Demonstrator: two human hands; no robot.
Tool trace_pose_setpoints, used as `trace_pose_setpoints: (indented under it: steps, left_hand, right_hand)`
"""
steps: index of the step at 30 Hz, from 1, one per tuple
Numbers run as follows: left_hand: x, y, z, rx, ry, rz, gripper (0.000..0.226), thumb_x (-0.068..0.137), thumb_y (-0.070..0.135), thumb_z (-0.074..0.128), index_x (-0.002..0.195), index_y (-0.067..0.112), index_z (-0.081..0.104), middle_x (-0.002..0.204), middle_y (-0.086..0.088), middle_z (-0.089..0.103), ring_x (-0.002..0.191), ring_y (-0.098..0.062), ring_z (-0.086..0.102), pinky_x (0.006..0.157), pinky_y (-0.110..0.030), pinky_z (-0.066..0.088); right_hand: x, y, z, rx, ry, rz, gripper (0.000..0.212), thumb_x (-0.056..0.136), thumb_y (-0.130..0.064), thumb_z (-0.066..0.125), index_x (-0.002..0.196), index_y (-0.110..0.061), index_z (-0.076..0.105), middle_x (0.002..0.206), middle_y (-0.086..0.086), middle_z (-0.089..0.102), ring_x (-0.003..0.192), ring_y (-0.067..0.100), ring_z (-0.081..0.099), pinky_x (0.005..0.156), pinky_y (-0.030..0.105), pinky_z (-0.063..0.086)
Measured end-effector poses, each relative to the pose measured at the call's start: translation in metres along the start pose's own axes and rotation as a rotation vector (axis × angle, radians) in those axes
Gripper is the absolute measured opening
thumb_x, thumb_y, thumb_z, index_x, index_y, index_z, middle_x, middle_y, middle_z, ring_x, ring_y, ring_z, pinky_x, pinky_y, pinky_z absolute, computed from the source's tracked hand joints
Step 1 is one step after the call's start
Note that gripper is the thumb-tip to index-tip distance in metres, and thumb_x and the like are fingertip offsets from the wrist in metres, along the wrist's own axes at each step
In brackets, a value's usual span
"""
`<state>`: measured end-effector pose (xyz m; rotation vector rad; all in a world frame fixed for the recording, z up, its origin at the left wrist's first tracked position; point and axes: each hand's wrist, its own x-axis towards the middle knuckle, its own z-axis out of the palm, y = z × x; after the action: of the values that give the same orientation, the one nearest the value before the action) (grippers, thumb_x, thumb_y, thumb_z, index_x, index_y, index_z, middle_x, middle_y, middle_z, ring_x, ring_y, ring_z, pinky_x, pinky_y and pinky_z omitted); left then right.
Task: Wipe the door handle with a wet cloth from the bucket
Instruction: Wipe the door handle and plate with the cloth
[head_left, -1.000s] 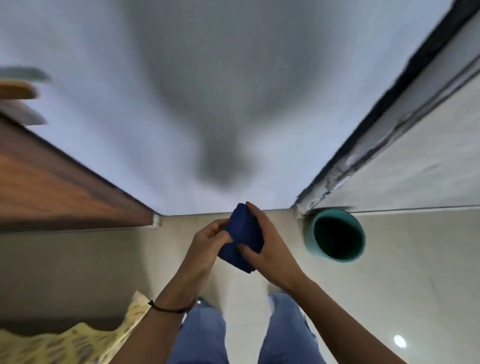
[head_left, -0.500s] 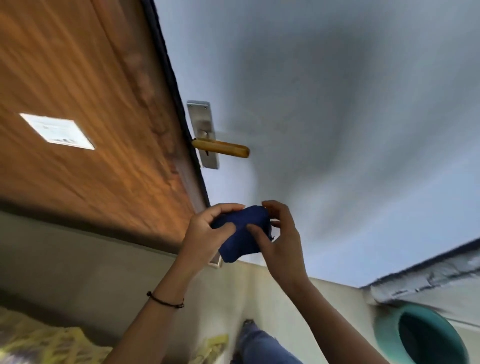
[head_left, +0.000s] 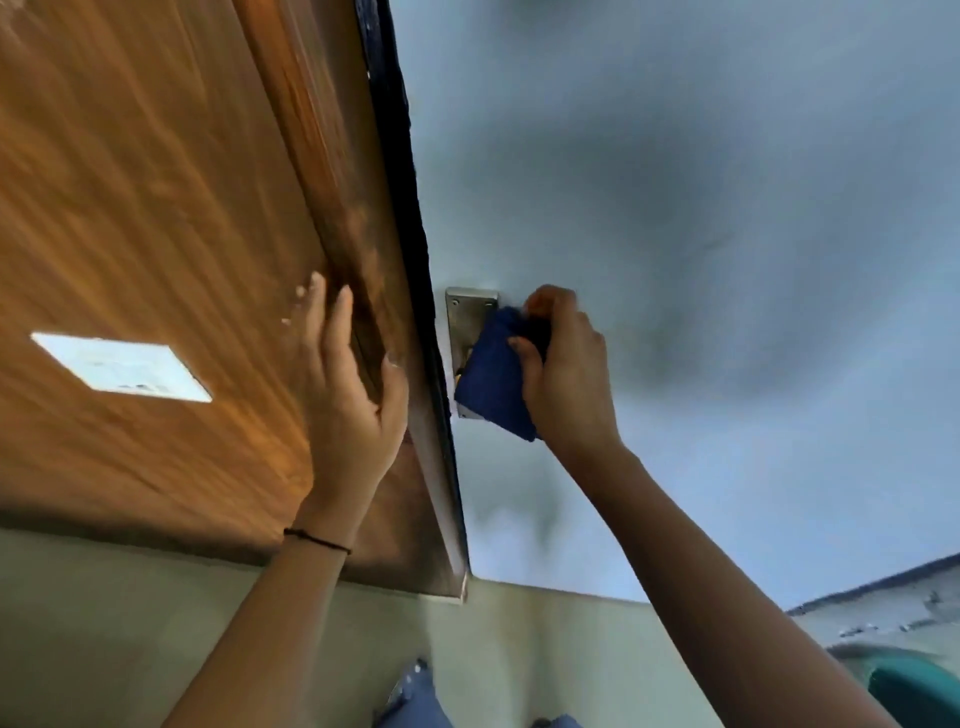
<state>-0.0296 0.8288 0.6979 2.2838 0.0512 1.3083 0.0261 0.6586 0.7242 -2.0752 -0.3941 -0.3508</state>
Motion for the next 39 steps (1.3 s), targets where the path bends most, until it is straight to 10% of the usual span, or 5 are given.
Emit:
trace_pose_setpoints:
  steps: [7,13,26,30,39]
  left_hand:
    - [0.002,-0.071,0.015,0.226,-0.133,0.399,0.086,0.094,0.038,0.050,0.152,0.017,-0.010,0.160,0.003,-0.021,0.148,-0.016,-0.016,0.121,-0.039,-0.009]
    - [0.004,-0.080,0.021,0.185,-0.129,0.456,0.087,0.093,0.037,0.050,0.152,0.016,-0.010,0.159,0.002,-0.024,0.146,-0.015,-0.021,0.119,-0.038,-0.016]
    - [0.005,-0.085,0.023,0.239,-0.101,0.509,0.084,0.095,0.038,0.047,0.152,0.011,-0.007,0.159,-0.003,-0.023,0.147,-0.019,-0.021,0.118,-0.040,-0.015]
    - [0.006,-0.085,0.023,0.247,-0.096,0.508,0.083,0.095,0.040,0.045,0.152,0.012,-0.008,0.159,-0.003,-0.023,0.147,-0.019,-0.021,0.119,-0.040,-0.014]
    - [0.003,-0.086,0.024,0.289,-0.090,0.511,0.081,0.096,0.040,0.042,0.152,0.011,-0.009,0.159,-0.004,-0.024,0.146,-0.021,-0.022,0.118,-0.042,-0.013]
  right_hand:
    - [-0.040,0.009,0.063,-0.655,0.179,0.019,0.035,0.094,-0.036,0.044,0.120,-0.016,0.056,0.130,0.008,0.054,0.126,0.030,0.036,0.111,0.055,0.021]
    - [-0.032,-0.016,0.080,-0.870,0.089,0.065,0.046,0.078,-0.041,0.067,0.115,-0.014,0.058,0.117,0.006,0.064,0.112,0.031,0.057,0.109,0.049,0.018]
    - [-0.026,-0.016,0.076,-0.891,-0.101,-0.253,0.039,0.082,-0.014,0.068,0.121,-0.018,0.062,0.124,0.011,0.062,0.113,0.032,0.056,0.095,0.043,0.046]
    - [-0.024,0.002,0.040,-0.682,-0.053,-0.066,0.044,0.078,-0.023,0.069,0.121,-0.017,0.062,0.117,0.009,0.064,0.102,0.033,0.060,0.085,0.038,0.046]
    - [-0.032,-0.012,0.080,-0.765,-0.078,-0.209,0.041,0.082,-0.020,0.069,0.122,-0.018,0.061,0.125,0.011,0.060,0.116,0.031,0.053,0.097,0.041,0.045]
